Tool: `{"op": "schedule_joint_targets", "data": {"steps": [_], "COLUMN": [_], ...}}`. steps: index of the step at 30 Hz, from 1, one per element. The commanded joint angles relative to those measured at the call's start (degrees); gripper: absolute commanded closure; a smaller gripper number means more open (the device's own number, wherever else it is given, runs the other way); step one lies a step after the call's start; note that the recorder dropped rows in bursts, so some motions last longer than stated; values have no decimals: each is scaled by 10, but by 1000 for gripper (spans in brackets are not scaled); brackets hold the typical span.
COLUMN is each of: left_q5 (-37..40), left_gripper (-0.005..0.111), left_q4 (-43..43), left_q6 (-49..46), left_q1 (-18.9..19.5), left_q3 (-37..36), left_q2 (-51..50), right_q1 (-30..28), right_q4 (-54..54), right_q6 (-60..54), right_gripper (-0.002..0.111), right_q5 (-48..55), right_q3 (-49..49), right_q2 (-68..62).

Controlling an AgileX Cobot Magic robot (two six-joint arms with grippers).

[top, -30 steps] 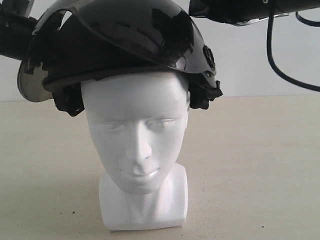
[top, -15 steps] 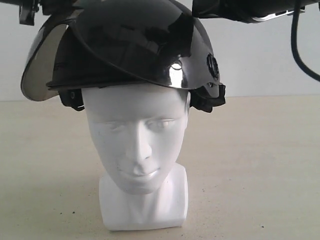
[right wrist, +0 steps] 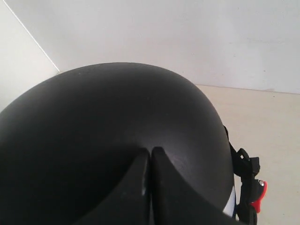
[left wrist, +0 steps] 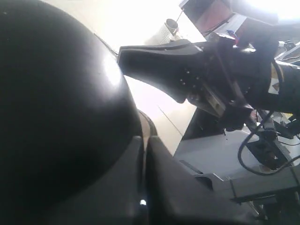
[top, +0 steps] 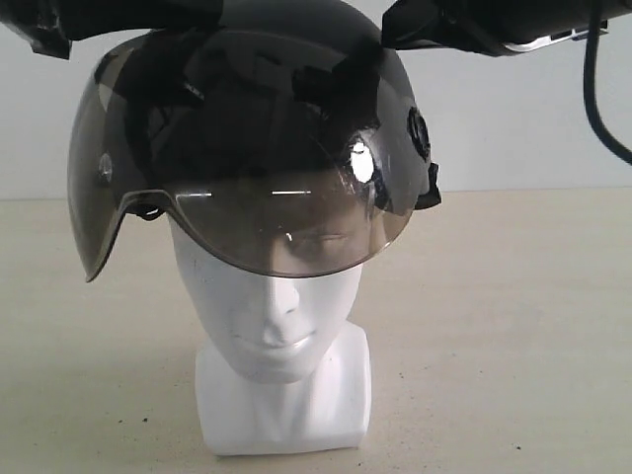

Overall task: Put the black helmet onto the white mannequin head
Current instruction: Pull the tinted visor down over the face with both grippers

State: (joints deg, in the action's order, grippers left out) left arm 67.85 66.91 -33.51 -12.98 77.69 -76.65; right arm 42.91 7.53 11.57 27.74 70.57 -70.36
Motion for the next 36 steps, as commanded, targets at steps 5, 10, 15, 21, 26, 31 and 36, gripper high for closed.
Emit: {"op": "schedule_joint_targets", "data": {"steps": [5,10,15,21,26,31,36], "left_q5": [21,21,16,21,21,21,21], "left_gripper": [102,102,102,102,102,102,102], "left_q4": [-30,-140,-155,-136,-134,-137,-141], "left_q6": [11,39,32,18,21,30,38], "left_q1": [6,39,49,49,42,3,-27], "left_q3": [1,30,31,31,31,30,10], "left_q2": [59,83,56,6,6,14,22], "right_q1": [4,4,18,23,23,23,23], "right_q4": [3,62,116,119,119,119,124], "right_q6": [-21,-52,-102,-102,-102,-99,-98], "right_gripper": [108,108,108,108,108,108,108], "right_q5": [-13,-39,-40,26,86,133,167], "right_q3": [-6,-2,30,56,56,56,56], "right_q2": [21,22,-5,-48,-43,-32,-27]}}
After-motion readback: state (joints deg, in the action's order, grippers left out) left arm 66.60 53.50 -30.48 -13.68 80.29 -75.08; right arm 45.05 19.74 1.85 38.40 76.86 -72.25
